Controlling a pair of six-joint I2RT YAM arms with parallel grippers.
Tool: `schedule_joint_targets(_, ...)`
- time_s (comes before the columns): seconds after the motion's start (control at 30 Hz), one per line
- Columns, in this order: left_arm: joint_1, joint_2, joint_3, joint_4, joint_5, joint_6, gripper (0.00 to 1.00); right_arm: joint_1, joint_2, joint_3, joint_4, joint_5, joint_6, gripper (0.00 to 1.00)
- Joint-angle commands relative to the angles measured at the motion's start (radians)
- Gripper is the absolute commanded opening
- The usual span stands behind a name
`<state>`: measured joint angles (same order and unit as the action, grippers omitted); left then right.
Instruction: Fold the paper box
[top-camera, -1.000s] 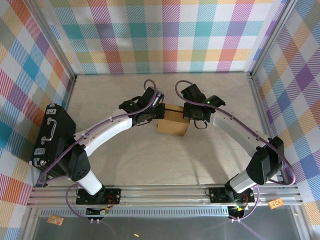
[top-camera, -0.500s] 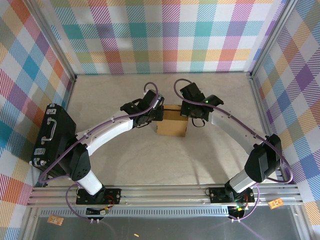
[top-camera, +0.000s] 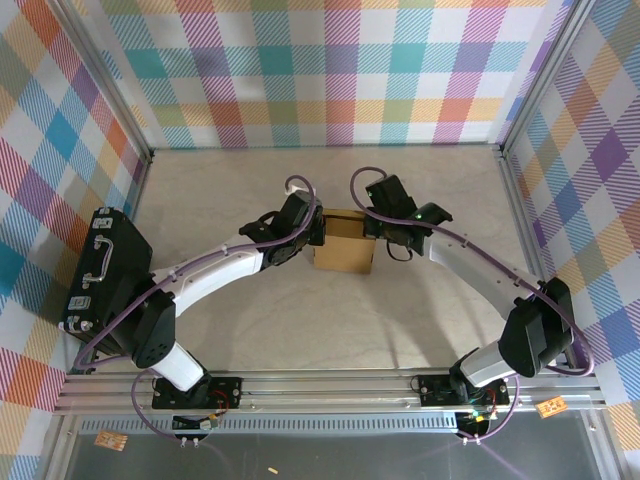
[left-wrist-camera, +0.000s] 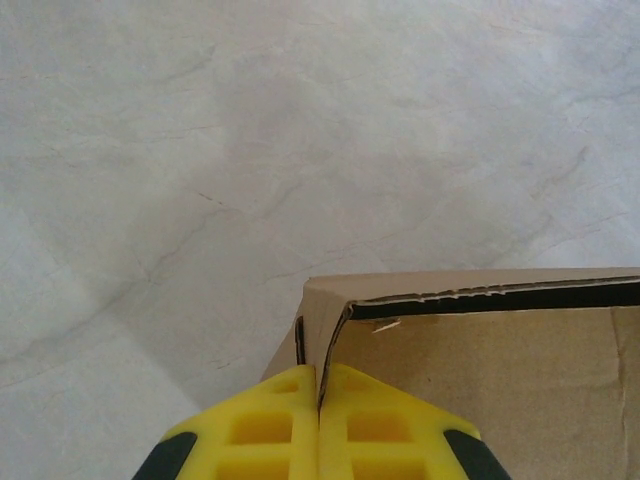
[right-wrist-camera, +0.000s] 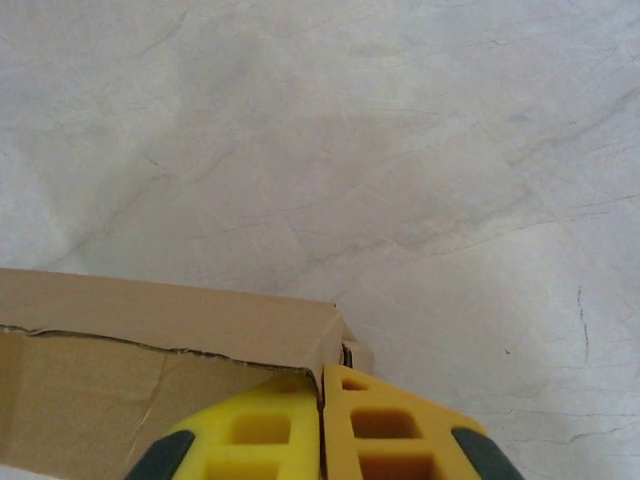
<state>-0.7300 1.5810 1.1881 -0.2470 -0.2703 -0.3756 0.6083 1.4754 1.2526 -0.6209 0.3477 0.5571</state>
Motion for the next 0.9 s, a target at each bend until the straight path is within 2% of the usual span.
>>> schedule_joint_targets(0.0,0.007,0.015,-0.041,-0.094,0.012,0.012,0.0,-0.008,0.001,-0.009,-0.203,-0.013,-0.014,0.16)
schedule_joint_targets(0.13,0.003,0.011,-0.041,-0.1,0.004,0.013,0.01,-0.008,-0.003,0.042,-0.193,-0.091,0.065,0.13)
schedule_joint_targets(0.3,0.001,0.008,-0.037,-0.104,-0.005,0.007,0.0,-0.002,0.034,0.124,-0.208,-0.037,0.107,0.05)
schedule_joint_targets(0.6,-0.013,0.016,-0.032,-0.123,-0.026,0.003,0.0,0.002,0.021,-0.018,-0.165,-0.016,0.134,0.0)
schedule_joint_targets(0.73,-0.026,0.021,-0.031,-0.124,-0.041,0.001,0.0,0.01,0.051,-0.025,-0.209,0.025,0.136,0.0)
schedule_joint_targets(0.8,-0.03,0.022,-0.034,-0.119,-0.052,0.007,0.0,0.01,0.032,-0.021,-0.205,0.024,0.117,0.04)
schedule_joint_targets(0.87,-0.032,0.024,-0.037,-0.115,-0.067,0.015,0.0,0.008,0.007,0.022,-0.232,0.021,0.095,0.17)
